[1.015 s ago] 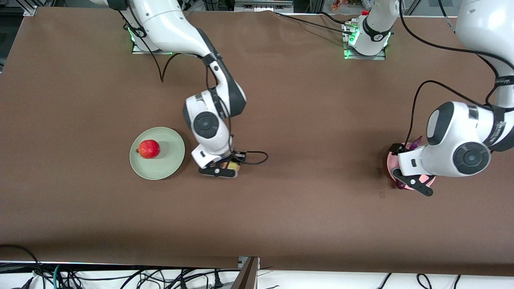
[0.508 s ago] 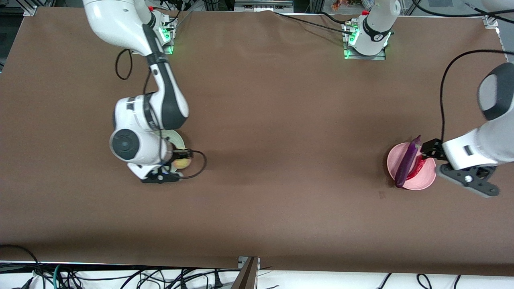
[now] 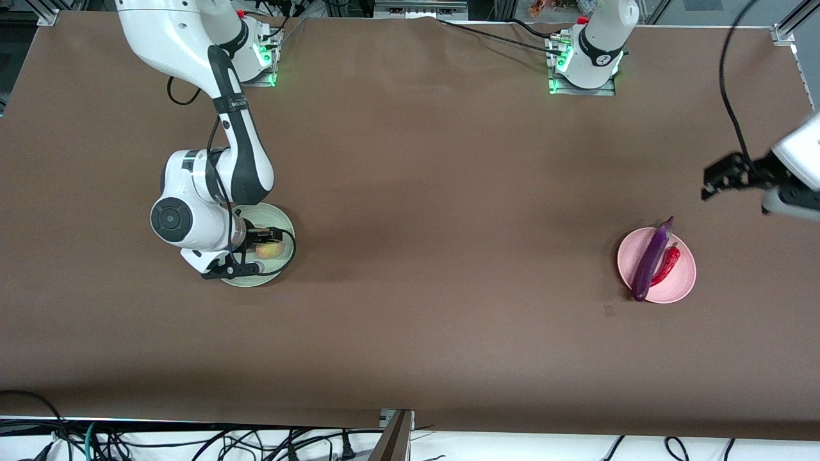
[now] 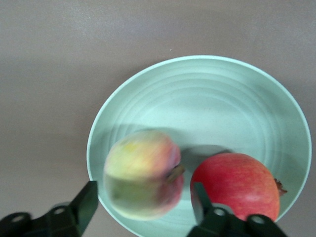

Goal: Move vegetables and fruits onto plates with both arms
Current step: 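Place the peach on the green plate while the left gripper releases the eggplant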

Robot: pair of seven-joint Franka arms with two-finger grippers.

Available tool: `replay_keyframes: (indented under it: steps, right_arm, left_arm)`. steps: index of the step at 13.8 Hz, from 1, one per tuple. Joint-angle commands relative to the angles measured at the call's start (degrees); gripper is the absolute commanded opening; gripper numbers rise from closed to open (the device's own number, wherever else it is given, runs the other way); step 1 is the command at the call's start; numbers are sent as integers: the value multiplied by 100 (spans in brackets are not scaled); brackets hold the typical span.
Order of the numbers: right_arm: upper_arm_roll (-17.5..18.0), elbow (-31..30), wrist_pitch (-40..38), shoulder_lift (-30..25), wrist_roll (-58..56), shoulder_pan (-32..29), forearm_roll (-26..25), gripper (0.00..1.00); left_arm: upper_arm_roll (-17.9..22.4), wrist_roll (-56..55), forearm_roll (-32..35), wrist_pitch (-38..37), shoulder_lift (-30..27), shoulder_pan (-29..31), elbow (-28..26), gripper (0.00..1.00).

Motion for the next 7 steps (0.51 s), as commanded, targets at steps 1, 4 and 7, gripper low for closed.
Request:
replay_keyframes:
  steps: [1,4,7]
  right_arm:
    - [-15,-58,23,-213,-108,-56,115,100]
    - [-120,126,-204,-432,-73,-21,89,100]
    - [-235,153,-635,-1089,-100,-21,-95,100]
  left_arm:
    - [478,-82,-138,784,-925,-493,-1405,100]
    - [479,-222,-138,610,-556,-458,-992,100]
    - [461,-240,-111,347,-424,-458,-746,100]
